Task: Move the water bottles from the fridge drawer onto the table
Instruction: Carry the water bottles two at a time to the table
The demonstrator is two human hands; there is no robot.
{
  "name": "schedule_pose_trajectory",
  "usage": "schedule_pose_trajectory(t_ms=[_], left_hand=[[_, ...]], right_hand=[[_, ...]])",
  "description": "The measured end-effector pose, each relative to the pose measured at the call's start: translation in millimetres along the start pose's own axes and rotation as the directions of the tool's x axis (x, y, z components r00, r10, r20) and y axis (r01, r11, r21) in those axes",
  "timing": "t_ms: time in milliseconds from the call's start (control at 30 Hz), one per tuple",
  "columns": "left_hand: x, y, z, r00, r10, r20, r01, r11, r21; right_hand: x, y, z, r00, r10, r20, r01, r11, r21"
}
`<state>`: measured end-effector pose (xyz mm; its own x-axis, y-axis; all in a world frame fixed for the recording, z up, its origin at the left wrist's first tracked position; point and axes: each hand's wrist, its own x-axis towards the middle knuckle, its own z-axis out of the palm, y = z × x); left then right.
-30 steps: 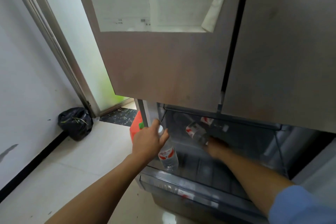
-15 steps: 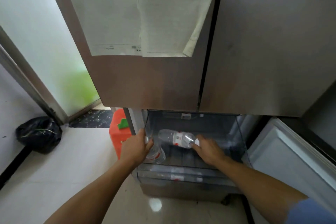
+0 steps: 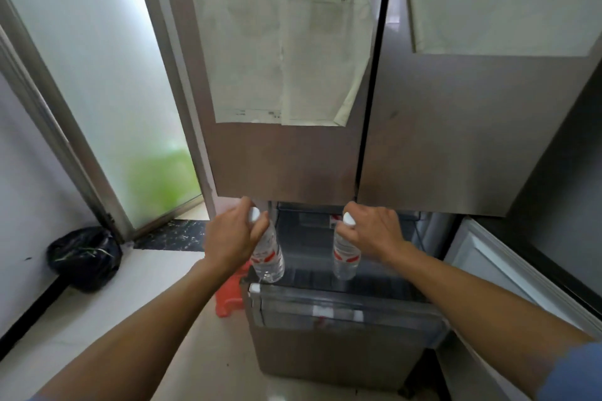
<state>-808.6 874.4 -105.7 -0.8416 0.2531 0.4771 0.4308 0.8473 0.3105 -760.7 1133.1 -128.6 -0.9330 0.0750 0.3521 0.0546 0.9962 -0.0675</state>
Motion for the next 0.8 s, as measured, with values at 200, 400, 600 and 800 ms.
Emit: schedule_pose_trajectory(t_ms=[200,400,600,800], left_hand=[[-44,-10,-60,0.977,-0.149,-0.150,0.160,0.985,0.063],[-147,-36,-107,0.932,-0.337,-0.134,0.357,0.916,0.182],[-277,-90,-157,0.833,-0.544,-0.101,0.548,0.786,0.286],[-406,-151,-234,0.705,-0.692,-0.155,0.693,0.624,0.361]], right_hand=[[-2,-42,-43,0.953,-0.226,-0.199,0.246,0.966,0.078],[-40,-115,-39,0.909,-0.386,-0.155,0.413,0.879,0.238],[-102,-220,-11,0.810,-0.585,-0.039,0.567,0.764,0.308],[-164,-359,-14,0.662,-0.749,0.035,0.703,0.636,0.318]])
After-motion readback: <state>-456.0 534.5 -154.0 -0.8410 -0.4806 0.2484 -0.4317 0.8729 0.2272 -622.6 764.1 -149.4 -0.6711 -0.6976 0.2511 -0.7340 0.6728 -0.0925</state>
